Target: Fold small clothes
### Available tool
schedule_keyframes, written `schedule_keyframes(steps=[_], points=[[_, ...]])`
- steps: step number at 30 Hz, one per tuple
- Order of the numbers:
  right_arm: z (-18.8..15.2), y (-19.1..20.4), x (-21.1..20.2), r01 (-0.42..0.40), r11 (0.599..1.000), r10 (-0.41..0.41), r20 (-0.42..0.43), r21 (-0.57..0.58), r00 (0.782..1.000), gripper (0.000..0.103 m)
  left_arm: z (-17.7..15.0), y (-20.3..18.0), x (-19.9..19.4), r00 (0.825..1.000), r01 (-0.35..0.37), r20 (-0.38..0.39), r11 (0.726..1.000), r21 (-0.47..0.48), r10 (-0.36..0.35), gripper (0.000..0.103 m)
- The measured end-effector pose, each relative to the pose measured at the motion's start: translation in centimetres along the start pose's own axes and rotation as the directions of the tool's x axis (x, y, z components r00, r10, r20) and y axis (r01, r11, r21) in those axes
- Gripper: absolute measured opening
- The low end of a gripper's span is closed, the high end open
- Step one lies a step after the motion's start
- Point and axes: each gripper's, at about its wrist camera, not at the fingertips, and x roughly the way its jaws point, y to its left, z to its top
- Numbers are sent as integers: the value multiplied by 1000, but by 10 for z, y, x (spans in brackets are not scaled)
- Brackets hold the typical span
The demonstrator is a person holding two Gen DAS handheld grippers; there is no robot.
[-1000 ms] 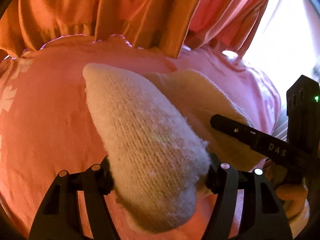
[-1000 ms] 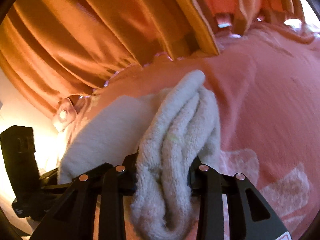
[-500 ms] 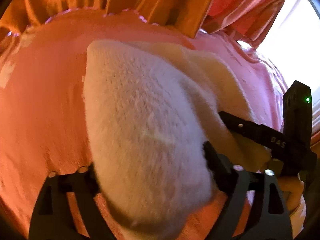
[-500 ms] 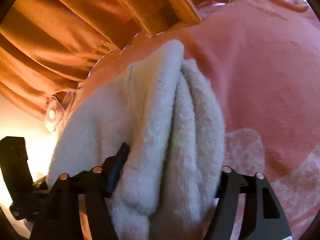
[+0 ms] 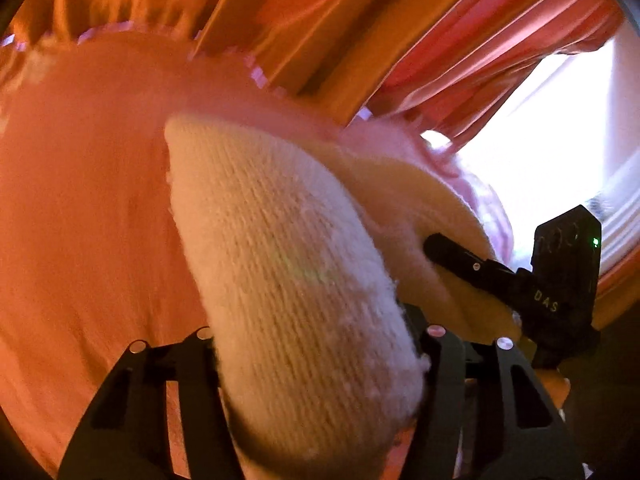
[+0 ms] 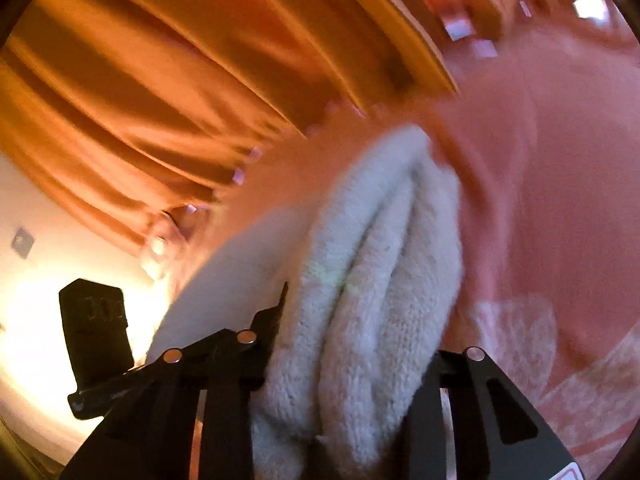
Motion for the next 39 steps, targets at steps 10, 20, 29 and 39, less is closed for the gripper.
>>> schedule_keyframes(steps=[10, 20, 29, 39], points=[[74, 155, -73, -173, 925, 270, 267, -338, 925, 30, 66, -69, -193, 911, -96, 412, 957, 274, -27, 58], [58, 99, 163, -61, 981, 58, -21, -184, 998, 58, 82, 118, -116, 876, -373, 326, 928, -13, 356, 86], [24, 49, 210, -52, 996, 45, -103, -67, 994, 74, 34, 209, -88, 895, -327, 237, 916, -232, 379, 92], [10, 59, 251, -51, 993, 37, -132, -108, 991, 33, 53, 209, -51, 899, -354, 178, 904, -239, 400, 81]])
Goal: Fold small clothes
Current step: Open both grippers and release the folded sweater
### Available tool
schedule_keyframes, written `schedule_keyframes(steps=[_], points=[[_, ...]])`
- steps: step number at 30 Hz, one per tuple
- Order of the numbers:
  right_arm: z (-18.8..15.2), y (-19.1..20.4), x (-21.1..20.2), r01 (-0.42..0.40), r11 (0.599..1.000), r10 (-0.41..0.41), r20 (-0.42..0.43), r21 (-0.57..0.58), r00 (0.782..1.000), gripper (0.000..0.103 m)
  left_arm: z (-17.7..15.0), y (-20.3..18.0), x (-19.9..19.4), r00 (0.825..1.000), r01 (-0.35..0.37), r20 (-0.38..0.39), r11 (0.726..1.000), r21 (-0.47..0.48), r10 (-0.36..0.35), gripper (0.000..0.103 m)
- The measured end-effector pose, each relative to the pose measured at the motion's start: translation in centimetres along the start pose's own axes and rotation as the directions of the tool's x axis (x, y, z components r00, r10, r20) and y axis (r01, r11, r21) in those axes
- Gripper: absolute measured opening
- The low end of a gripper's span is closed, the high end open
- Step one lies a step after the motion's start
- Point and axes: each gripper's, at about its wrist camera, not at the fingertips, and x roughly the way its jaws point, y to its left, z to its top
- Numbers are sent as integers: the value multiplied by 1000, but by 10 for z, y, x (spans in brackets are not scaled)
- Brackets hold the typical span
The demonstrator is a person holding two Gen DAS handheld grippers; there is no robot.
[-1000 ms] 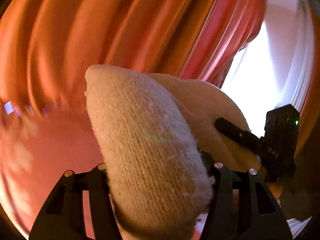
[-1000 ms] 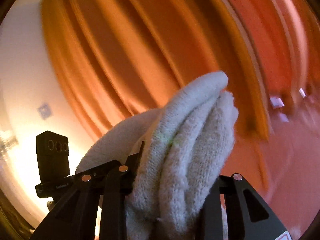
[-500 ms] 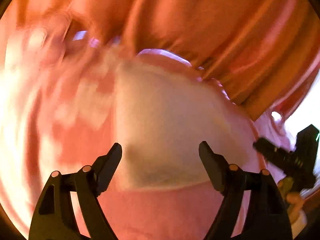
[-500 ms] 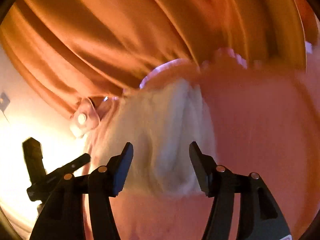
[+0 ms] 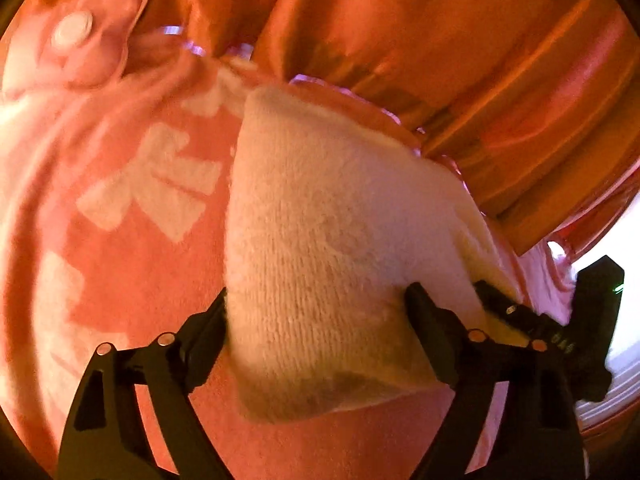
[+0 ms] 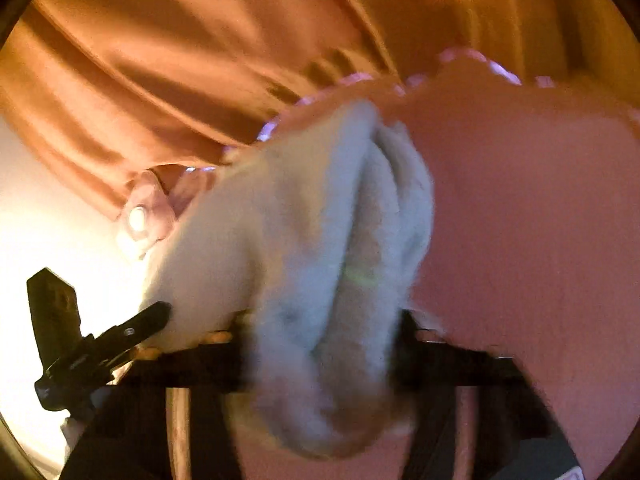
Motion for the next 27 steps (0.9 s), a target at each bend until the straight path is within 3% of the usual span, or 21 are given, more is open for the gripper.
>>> schedule_keyframes(steps=[2, 5, 7, 12, 14, 16, 18, 24, 27], points=[[4, 0, -5, 2, 1000, -1, 24, -25, 1000, 31, 0, -7, 0, 999, -41, 10, 997, 59, 41, 82], [-5, -16, 24, 79, 995, -84, -84, -54, 993, 42, -3, -11, 11, 996, -86, -3, 992, 93, 87, 85], [-7, -16, 13, 70, 997, -72, -56, -25, 996, 44, -5, -13, 10, 995, -103, 4, 992, 71, 103, 85], [-9, 28, -44, 212, 965, -199, 94, -153, 975, 52, -11, -38, -21, 976, -211, 72, 970, 120, 203, 84], [-21, 45, -66, 260, 945, -233, 149, -200, 961, 64, -17, -57, -38, 956, -283, 125, 947, 155, 265, 92], [-36, 53, -79, 287, 933, -251, 180, -219, 951, 73, -26, -72, -51, 947, -304, 157, 938, 169, 279, 94], [-50, 54, -88, 320, 923, -281, 194, -215, 940, 80, -39, -85, -62, 943, -315, 170, 935, 164, 288, 97], [-93, 43, -105, 405, 894, -370, 195, -193, 908, 86, -79, -94, -61, 937, -340, 133, 928, 152, 322, 98], [-105, 32, -101, 445, 879, -418, 173, -172, 892, 86, -95, -89, -52, 925, -375, 124, 913, 162, 359, 98]])
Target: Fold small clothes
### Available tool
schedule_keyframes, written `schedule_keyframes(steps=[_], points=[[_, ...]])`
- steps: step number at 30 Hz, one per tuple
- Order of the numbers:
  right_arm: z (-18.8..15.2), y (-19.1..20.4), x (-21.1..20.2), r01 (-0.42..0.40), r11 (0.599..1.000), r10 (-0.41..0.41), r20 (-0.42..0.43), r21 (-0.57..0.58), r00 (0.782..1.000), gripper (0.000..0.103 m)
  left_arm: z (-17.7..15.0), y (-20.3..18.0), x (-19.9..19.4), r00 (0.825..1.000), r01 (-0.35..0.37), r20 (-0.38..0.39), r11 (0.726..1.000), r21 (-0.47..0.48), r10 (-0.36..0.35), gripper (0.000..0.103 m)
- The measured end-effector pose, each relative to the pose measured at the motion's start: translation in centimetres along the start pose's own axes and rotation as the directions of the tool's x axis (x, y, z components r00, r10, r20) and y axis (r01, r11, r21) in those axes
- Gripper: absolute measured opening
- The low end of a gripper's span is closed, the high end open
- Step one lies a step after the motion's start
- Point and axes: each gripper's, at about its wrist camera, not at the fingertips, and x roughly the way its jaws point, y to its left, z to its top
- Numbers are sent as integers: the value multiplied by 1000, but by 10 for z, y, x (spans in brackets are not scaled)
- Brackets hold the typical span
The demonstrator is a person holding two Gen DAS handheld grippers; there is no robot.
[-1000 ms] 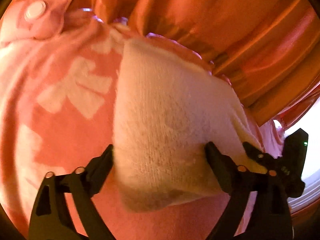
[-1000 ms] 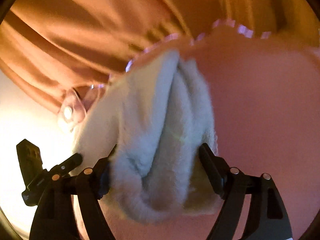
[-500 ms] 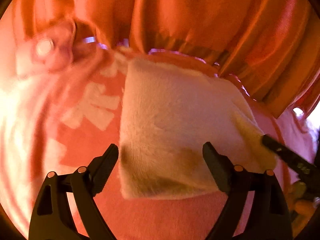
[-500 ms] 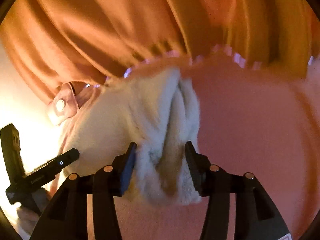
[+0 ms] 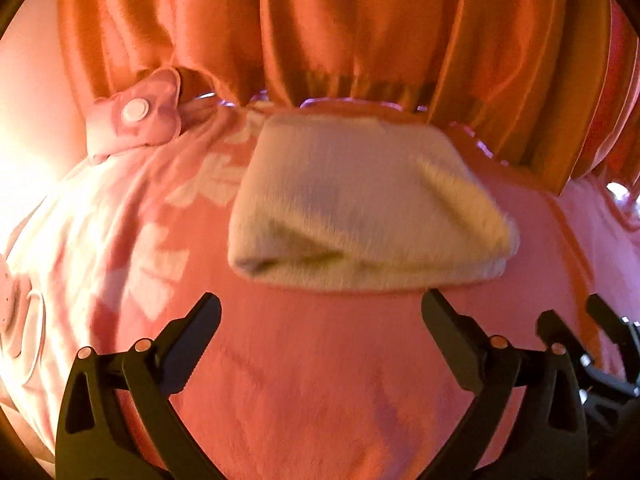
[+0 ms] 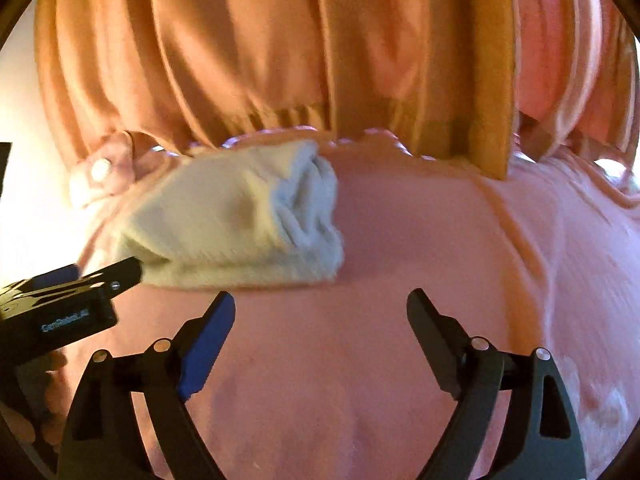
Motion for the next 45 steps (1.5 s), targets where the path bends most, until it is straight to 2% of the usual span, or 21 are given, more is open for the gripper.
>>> schedule_keyframes(steps=[2, 6, 10, 15, 28, 33, 39, 45], points=[[-3, -2, 5, -3, 1000, 3, -22, 15, 1000, 86, -12, 2, 7, 999, -37, -14, 999, 4, 37, 98], [-7, 4, 16, -6, 1000, 8, -50, 23, 999, 86, -29, 1, 22, 997, -60, -44, 998, 21, 61, 98], [-13, 11, 22, 4, 1000, -2, -77, 19, 997, 86, -31, 3, 24, 998, -40, -41, 999, -6, 39, 98], [-17, 23, 25, 4, 1000, -6, -81, -25, 997, 86, -30, 3, 25, 998, -51, -32, 999, -6, 51, 98], [-18, 35, 32, 69, 995, -75, -69, -78, 995, 86, -30, 7, 34, 989, -143, -40, 990, -17, 143, 98], [-19, 35, 31, 78, 994, -82, -56, -78, 995, 86, -31, 8, 34, 990, -139, -44, 990, -33, 137, 98], [-20, 39, 28, 118, 989, -121, -31, -87, 992, 86, -33, 4, 34, 985, -169, -34, 986, -11, 169, 98], [-21, 39, 26, 110, 990, -113, -34, -83, 993, 86, -35, 6, 36, 988, -144, -64, 989, -20, 143, 98]])
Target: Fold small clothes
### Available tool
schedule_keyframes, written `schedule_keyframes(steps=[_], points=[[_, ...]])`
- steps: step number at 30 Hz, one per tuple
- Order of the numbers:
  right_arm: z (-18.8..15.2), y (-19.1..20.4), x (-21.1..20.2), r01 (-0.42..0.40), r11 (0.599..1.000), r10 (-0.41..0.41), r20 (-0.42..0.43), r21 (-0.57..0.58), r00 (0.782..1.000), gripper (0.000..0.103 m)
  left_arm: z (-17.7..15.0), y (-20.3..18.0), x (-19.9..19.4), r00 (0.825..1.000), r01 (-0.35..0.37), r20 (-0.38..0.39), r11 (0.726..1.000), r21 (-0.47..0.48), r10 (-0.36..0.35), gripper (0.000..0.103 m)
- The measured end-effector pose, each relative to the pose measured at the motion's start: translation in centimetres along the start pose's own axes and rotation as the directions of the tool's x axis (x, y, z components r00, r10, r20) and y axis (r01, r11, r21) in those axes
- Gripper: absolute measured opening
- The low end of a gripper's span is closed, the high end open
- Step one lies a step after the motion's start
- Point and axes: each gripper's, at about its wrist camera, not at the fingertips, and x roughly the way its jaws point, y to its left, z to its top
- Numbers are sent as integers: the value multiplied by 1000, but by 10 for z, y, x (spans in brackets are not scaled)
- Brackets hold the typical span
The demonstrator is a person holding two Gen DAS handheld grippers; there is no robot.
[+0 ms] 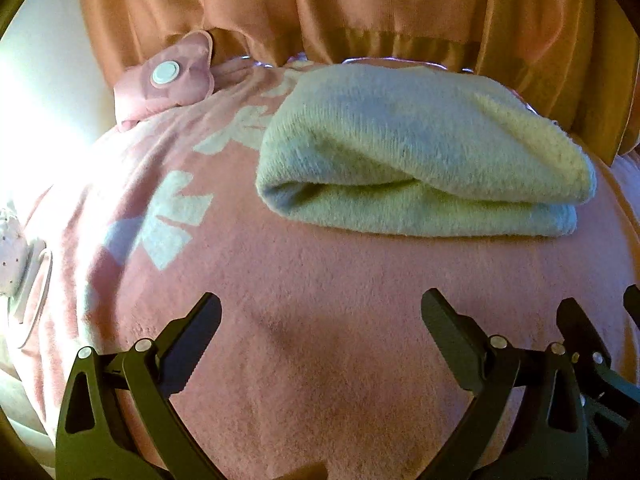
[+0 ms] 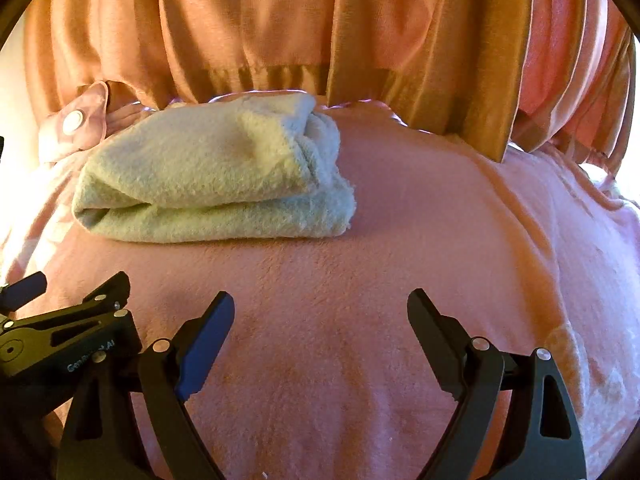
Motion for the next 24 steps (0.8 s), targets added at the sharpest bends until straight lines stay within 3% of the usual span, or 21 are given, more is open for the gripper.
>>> schedule_keyframes(steps=[15, 24], points=[[-4, -4, 3, -39, 999, 40, -30, 38, 999, 86, -5, 1, -1, 1000, -6, 12, 1000, -7, 6, 98], [-4, -2, 3, -16, 999, 17, -25, 33, 1000, 86, -4, 0, -1, 1000, -15, 9, 1000, -6, 15, 96]])
